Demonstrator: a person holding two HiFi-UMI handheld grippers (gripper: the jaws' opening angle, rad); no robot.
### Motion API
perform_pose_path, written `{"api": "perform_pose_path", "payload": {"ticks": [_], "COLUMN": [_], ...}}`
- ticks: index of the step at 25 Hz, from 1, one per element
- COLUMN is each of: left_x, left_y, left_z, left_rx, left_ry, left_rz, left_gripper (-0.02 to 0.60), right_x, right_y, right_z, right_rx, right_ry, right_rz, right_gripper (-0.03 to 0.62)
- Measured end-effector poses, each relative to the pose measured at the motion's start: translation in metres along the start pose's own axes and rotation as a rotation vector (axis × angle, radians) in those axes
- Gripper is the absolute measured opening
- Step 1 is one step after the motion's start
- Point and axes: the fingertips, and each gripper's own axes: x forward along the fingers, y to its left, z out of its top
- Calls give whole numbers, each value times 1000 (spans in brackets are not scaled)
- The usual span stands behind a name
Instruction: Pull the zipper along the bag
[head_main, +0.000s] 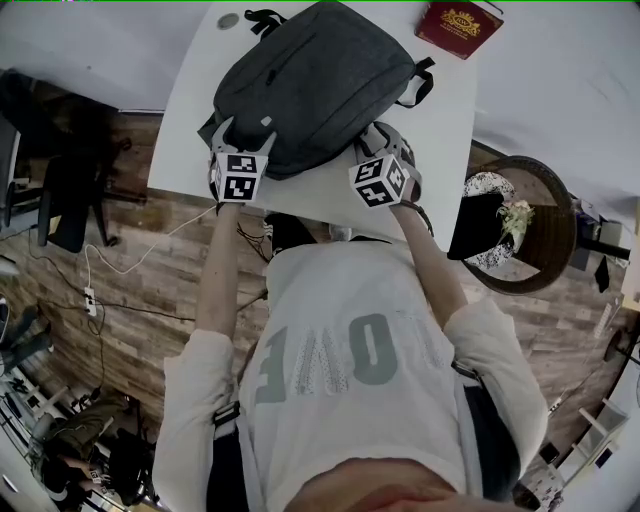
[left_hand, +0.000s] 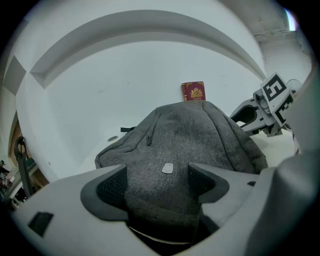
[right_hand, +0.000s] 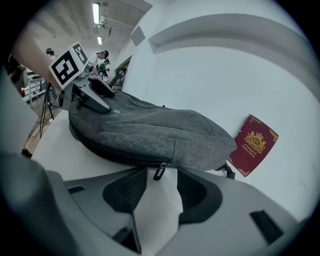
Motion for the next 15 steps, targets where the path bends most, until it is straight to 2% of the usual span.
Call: {"api": "perform_pose_path", "payload": {"ticks": [3, 7, 9, 15], "left_x": [1, 1, 1, 1], "left_y": [-1, -1, 0, 0], "left_z": [-4, -2, -2, 0], "left_rx": [-7, -2, -2, 8], "left_ry": [14, 7, 3, -10], "left_rz": [-4, 2, 3, 0], "left_gripper": [365, 365, 365, 365], "right_x": [0, 0, -1, -3], "right_y": [2, 3, 1, -5], "right_z": [0, -1, -1, -2], "right_rx": [-20, -53, -68, -19], "right_ry": [8, 9, 8, 15], "right_rz": [-5, -13, -22, -32], "right_gripper": [155, 131, 97, 47]}}
